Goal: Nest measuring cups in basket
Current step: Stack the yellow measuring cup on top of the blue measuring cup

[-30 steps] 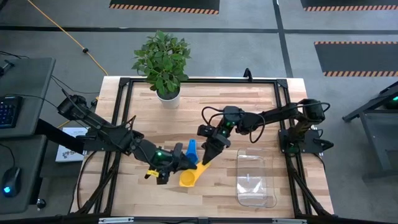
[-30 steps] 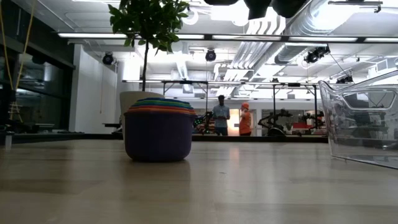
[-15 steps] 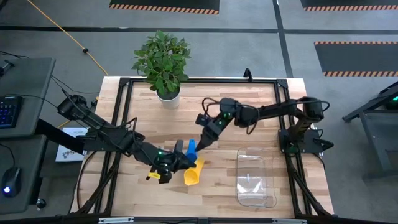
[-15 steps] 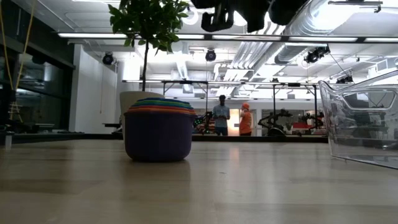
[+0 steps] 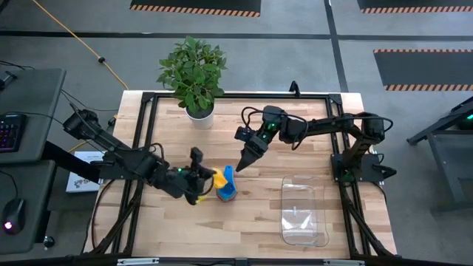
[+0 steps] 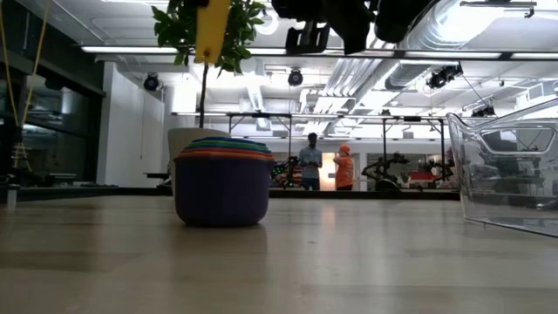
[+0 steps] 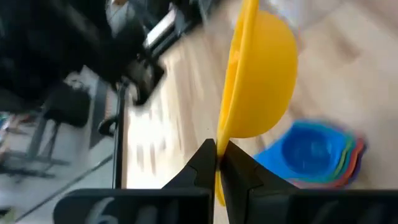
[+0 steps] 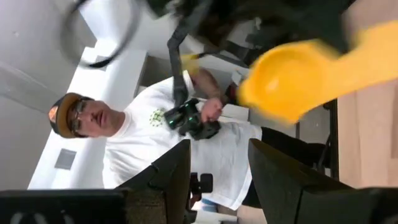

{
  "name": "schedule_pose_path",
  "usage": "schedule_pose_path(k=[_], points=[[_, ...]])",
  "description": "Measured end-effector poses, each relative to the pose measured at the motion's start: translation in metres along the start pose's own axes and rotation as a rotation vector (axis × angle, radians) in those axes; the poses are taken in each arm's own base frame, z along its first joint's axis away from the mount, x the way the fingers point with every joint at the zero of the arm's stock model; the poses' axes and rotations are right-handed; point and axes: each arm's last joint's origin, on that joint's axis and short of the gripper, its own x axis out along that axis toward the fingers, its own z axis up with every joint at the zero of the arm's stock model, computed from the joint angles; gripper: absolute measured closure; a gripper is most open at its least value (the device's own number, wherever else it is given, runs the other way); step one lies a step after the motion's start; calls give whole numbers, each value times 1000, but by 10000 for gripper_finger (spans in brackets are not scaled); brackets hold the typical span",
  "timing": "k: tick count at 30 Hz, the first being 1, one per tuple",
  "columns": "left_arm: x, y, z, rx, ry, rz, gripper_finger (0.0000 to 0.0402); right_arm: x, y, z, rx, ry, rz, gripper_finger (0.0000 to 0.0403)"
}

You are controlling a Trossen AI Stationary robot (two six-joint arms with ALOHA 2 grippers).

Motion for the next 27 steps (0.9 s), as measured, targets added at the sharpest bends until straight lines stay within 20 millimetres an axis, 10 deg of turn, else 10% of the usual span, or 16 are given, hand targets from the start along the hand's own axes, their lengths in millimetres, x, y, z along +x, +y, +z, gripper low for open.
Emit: schedule_pose_path(k=[11, 27], points=[[42, -49, -68, 381, -109, 175, 401, -2, 29, -5, -51, -121, 10, 249], [78, -39, -83, 529, -160, 125, 401, 39, 45, -39, -32, -268, -90, 249]])
